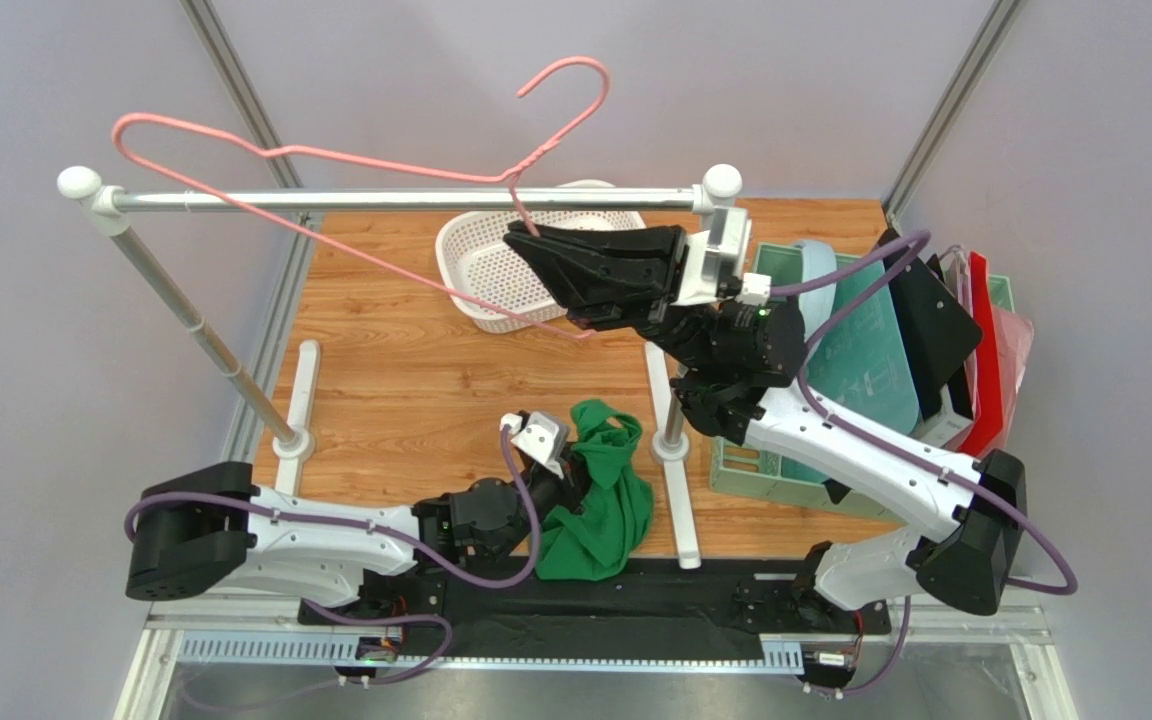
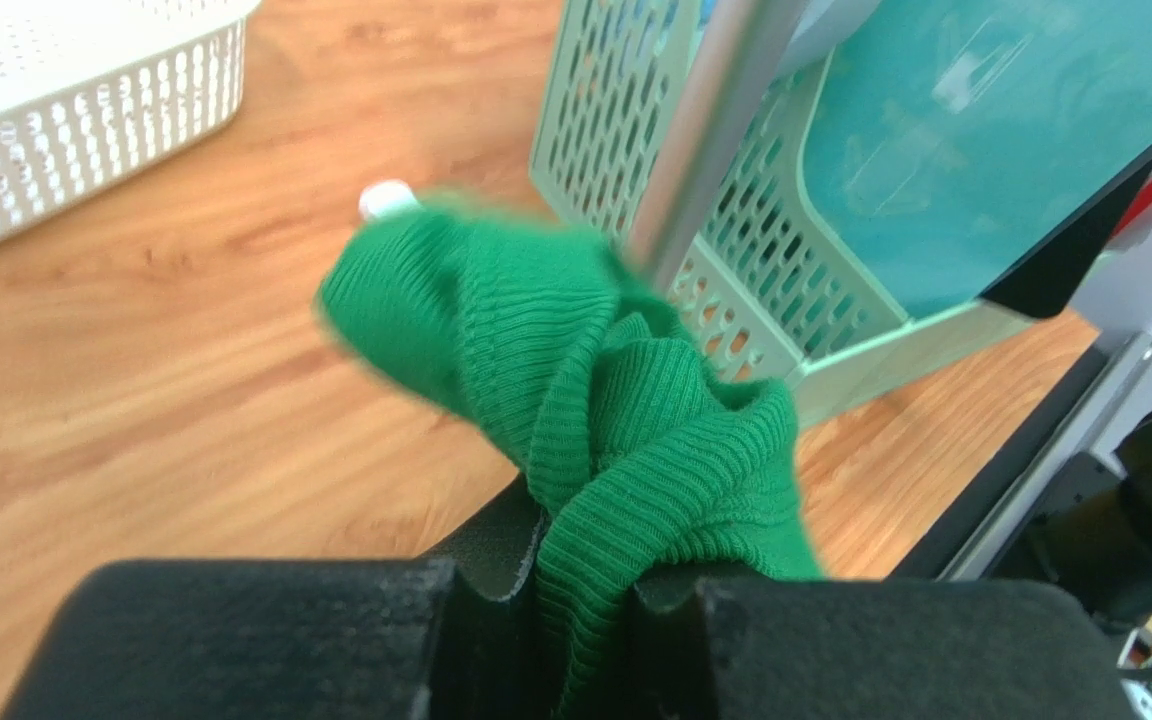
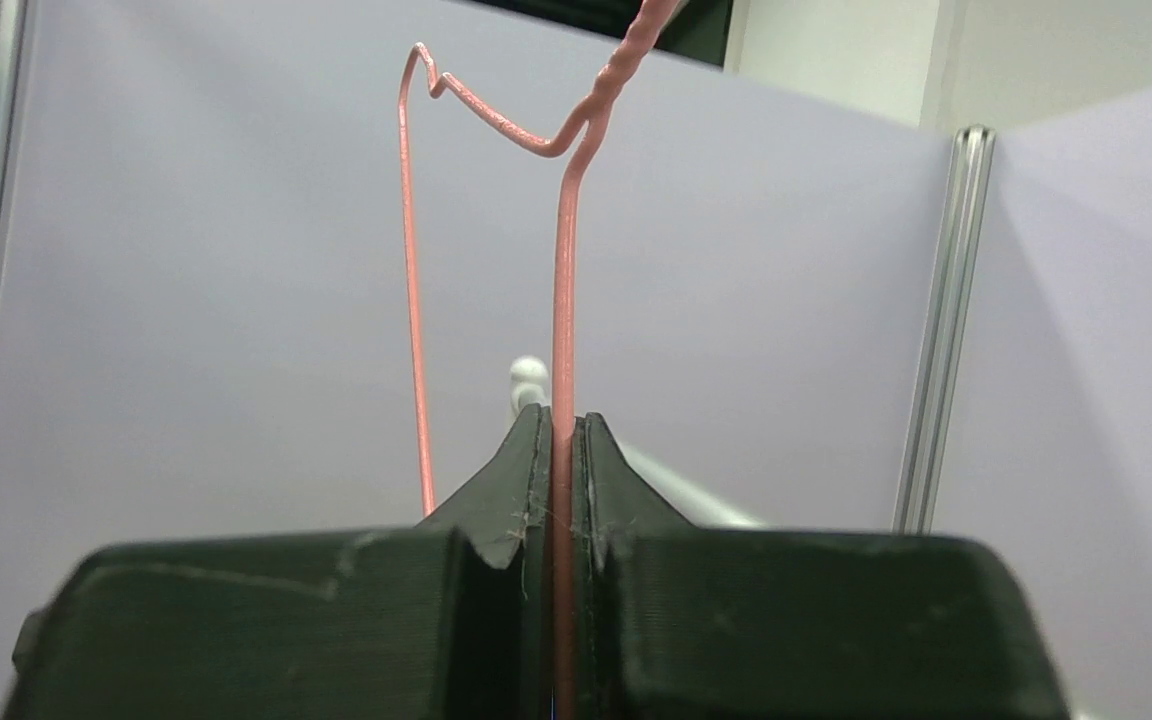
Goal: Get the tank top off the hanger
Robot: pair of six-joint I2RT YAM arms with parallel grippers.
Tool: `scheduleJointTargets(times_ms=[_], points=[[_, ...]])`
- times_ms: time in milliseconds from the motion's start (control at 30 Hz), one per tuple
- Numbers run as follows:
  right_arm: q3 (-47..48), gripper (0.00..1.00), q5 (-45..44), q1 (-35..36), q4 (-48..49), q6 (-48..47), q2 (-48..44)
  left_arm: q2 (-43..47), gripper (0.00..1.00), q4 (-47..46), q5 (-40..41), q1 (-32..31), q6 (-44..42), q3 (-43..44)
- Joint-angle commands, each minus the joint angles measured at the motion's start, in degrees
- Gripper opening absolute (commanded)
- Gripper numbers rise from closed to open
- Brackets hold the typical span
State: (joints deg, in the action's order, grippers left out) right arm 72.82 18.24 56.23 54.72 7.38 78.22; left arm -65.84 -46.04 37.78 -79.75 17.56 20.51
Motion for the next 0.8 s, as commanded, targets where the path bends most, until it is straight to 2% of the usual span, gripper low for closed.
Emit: scheduleJointTargets(times_ms=[0, 33, 167, 300, 400, 500, 533, 633, 767], points=[[6.3, 0.00, -3.4, 0.8, 8.8, 0.9, -0.3, 2.0, 0.00, 5.5, -0.3, 0.7, 5.5, 1.2], [7.4, 0.00, -4.9, 1.0, 4.3, 1.1, -0.8, 2.8, 0.00, 8.2, -0.3, 0.9, 6.1, 2.0], [6.7, 0.00, -5.0, 2.4, -7.7, 0.4, -6.6, 9.4, 0.00, 29.4, -1.2, 4.7, 15.2, 7.0], [3.3, 0.00, -8.7, 4.4, -21.2, -2.2, -14.1, 16.0, 0.00, 36.1, -4.6, 7.1, 18.9, 5.9], [1.5, 0.00, -11.8, 4.4, -31.2, -1.6, -20.3, 19.9, 0.00, 42.7, -2.1, 8.1, 22.5, 5.2], [2.4, 0.00, -15.4, 4.4, -46.0, -1.0, -25.2, 21.7, 0.00, 49.1, -1.1, 8.7, 24.4, 5.9], [2.4, 0.00, -16.9, 4.4, -53.6, -0.7, -26.7, 22.2, 0.00, 51.3, -1.0, 8.7, 24.7, 6.0], [1.8, 0.00, -16.6, 4.4, -66.6, 1.1, -32.7, 22.9, 0.00, 54.9, -0.9, 9.4, 26.4, 6.7], [0.9, 0.00, -13.8, 4.4, -78.8, 3.8, -42.3, 24.7, 0.00, 57.2, -2.8, 10.8, 27.1, 6.6]])
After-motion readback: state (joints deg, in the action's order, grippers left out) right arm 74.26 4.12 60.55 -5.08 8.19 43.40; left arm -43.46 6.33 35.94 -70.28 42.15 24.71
